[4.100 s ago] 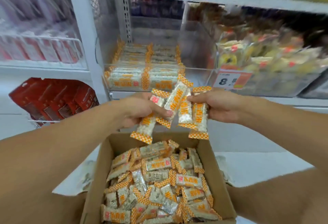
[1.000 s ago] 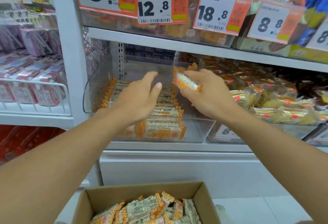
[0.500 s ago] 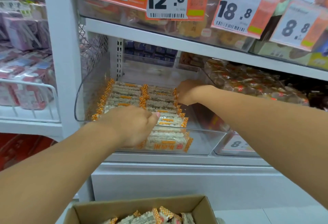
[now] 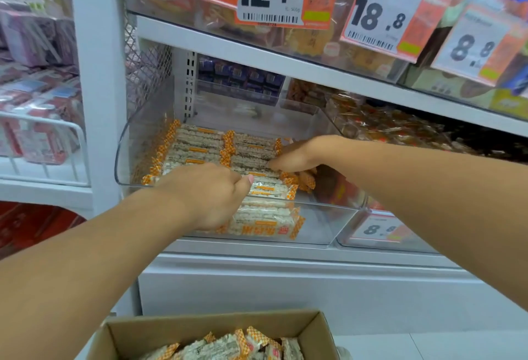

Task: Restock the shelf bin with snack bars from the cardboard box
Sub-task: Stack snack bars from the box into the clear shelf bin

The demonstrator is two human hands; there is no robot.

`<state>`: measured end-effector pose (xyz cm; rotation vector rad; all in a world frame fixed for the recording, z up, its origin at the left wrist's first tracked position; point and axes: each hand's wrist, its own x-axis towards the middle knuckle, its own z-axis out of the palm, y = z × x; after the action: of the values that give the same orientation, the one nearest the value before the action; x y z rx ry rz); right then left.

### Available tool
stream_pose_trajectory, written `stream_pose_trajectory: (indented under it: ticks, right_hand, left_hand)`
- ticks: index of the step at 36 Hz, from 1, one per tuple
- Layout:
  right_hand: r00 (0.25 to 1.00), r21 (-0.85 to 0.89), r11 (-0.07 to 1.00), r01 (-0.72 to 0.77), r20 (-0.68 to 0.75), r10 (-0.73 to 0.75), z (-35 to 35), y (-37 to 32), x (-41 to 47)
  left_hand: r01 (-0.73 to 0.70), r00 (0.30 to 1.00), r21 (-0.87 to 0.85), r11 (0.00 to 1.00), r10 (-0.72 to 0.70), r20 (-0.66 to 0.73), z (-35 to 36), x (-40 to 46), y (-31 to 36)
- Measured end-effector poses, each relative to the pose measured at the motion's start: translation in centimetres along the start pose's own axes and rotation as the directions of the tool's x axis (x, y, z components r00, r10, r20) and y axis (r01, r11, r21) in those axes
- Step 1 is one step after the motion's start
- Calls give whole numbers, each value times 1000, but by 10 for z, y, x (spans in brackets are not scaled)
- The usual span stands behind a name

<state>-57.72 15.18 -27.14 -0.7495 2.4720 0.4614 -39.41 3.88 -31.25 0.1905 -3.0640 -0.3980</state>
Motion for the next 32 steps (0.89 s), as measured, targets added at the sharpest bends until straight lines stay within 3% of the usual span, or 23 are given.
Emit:
stream_pose_trajectory:
  ticks: [3, 7, 11, 16, 32]
  right_hand:
    - [998, -112, 994, 10, 62, -3, -7, 5, -3]
    - [1000, -394, 919, -1, -8, -2, -10, 15, 3]
    - [983, -475, 880, 8, -156, -93, 3, 25, 10]
    - [923, -455, 890, 37, -327, -205, 21, 35, 20]
    - [858, -249, 968, 33, -490, -155, 18, 31, 15]
  left_hand:
    - [-4, 1000, -2, 1000, 4, -4, -1, -1, 0]
    - [-2, 1000, -4, 1000, 2, 1, -1, -1, 0]
    - [2, 1000, -4, 1000, -2, 1, -1, -1, 0]
    - [2, 1000, -12, 1000, -2, -11, -1, 0, 0]
    - [1, 1000, -16, 1000, -2, -28, 0, -1, 0]
